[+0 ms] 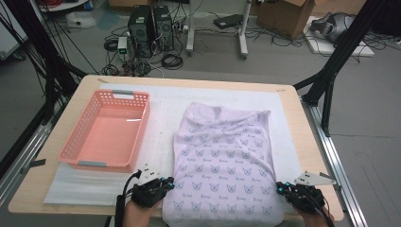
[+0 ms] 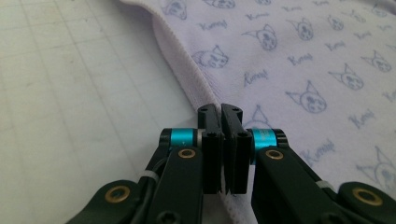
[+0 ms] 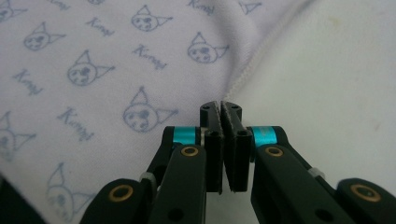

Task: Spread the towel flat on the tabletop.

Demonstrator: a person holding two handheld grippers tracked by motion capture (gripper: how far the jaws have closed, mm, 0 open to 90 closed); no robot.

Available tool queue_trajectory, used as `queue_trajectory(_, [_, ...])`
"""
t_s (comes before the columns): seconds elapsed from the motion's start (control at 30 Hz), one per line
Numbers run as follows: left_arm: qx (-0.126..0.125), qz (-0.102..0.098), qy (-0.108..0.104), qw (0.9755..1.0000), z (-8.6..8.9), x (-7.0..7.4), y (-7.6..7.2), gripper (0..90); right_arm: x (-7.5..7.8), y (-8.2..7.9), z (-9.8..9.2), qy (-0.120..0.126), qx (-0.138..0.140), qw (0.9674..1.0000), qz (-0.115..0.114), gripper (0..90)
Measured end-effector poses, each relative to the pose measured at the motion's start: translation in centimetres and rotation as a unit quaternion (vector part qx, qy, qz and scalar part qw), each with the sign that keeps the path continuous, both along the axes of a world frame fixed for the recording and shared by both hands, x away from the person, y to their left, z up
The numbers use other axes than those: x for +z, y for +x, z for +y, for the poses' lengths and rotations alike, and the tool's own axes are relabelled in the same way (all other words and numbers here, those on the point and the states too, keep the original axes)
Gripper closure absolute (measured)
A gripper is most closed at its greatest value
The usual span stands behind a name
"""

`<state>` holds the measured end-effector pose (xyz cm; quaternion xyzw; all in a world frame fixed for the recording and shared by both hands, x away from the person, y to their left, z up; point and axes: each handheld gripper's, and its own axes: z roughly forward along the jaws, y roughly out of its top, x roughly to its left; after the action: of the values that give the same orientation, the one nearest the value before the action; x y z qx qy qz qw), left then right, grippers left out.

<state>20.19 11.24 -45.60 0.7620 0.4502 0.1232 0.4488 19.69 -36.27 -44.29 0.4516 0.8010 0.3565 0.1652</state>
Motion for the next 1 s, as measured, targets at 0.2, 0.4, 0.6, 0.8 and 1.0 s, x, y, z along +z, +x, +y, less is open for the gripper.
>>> queue_trajectory(0.2, [-0.020, 0.014, -0.022, 0.9995, 1.2, -0.1, -2.4, 86.3, 0.3, -2.4, -1.1, 0.023, 0.013, 0.9995, 0.015, 88.1])
queue_trajectory(0.4, [-0.021, -0.006, -0.041, 0.9989, 0.9, -0.1, -2.1, 51.1, 0.6, -3.1, -1.4, 0.033, -0.012, 0.9994, 0.009, 68.7])
queue_trajectory(0.6, [0.010, -0.022, -0.058, 0.9980, 1.2, 0.6, 0.2, 49.3, 0.3, -0.5, -0.6, 0.036, -0.056, 0.9978, -0.002, 60.1])
queue_trajectory(0.8, [0.015, -0.021, -0.064, 0.9976, 1.4, 0.6, 1.1, 48.9, -0.3, 0.3, 0.6, 0.013, -0.016, 0.9998, -0.001, 86.9])
queue_trajectory(1.0, [0.000, -0.001, -0.059, 0.9982, 0.4, 0.2, 1.8, 48.2, 0.0, -1.3, -2.6, 0.020, -0.055, 0.9982, 0.011, 75.6])
